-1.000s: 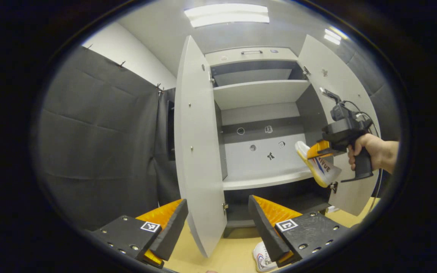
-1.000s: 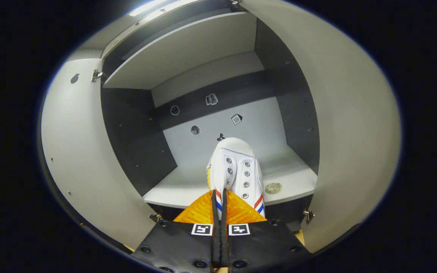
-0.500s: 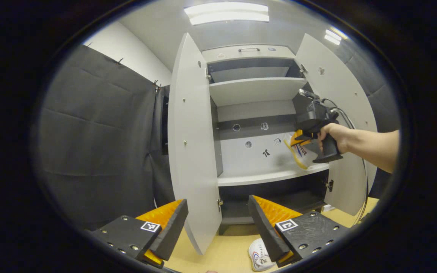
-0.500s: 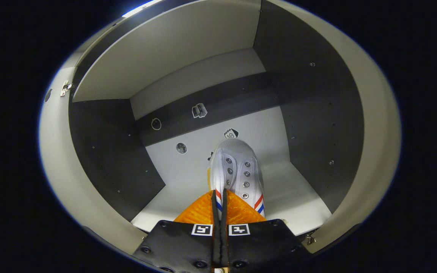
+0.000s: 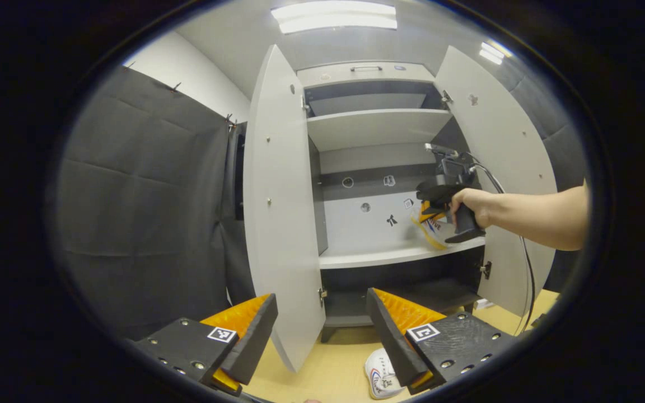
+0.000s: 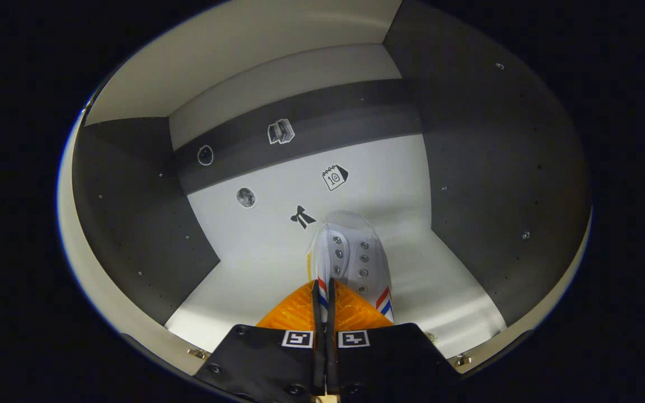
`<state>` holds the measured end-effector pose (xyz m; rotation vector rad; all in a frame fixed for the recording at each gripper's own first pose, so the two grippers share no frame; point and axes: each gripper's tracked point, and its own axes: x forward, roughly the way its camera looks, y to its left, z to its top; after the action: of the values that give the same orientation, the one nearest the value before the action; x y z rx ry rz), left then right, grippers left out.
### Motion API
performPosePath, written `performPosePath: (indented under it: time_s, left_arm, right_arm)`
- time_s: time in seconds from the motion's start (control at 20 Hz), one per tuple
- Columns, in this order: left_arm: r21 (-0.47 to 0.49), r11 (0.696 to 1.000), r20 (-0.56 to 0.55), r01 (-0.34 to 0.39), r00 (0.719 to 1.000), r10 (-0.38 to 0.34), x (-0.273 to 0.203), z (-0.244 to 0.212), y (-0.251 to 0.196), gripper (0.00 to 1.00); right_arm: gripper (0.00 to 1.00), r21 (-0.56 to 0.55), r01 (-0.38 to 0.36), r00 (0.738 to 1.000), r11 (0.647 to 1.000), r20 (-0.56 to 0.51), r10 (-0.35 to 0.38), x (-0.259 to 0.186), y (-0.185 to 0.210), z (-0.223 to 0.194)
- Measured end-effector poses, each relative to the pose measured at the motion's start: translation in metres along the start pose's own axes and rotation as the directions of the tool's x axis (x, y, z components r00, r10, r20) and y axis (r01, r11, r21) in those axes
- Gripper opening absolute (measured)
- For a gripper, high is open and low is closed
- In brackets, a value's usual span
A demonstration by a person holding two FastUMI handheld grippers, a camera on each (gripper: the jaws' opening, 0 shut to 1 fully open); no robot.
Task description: Grab one shoe with the right hand and put it into the shoe cabinet, grab the other shoe with the left hand and put it into the shoe cabinet; then close the right door with the right hand and the left door with the left hand.
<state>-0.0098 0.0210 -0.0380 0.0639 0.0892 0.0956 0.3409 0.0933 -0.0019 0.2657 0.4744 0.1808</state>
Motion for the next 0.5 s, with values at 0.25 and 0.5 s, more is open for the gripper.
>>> performPosePath:
  time_s: [0.25, 0.5]
  left_arm:
    - [-0.021, 1.000, -0.041, 0.018, 0.999, -0.018, 0.007, -0.014, -0.001, 0.94]
    - [-0.056, 0.996, -0.075, 0.076, 0.994, -0.080, 0.021, -0.026, -0.010, 0.94]
  right_arm:
    - [0.30, -0.027, -0.026, 0.998, 0.999, 0.065, 0.028, 0.001, 0.003, 0.011]
    - [1.00, -0.159, -0.023, 0.982, 0.987, 0.180, 0.052, -0.026, 0.008, 0.024]
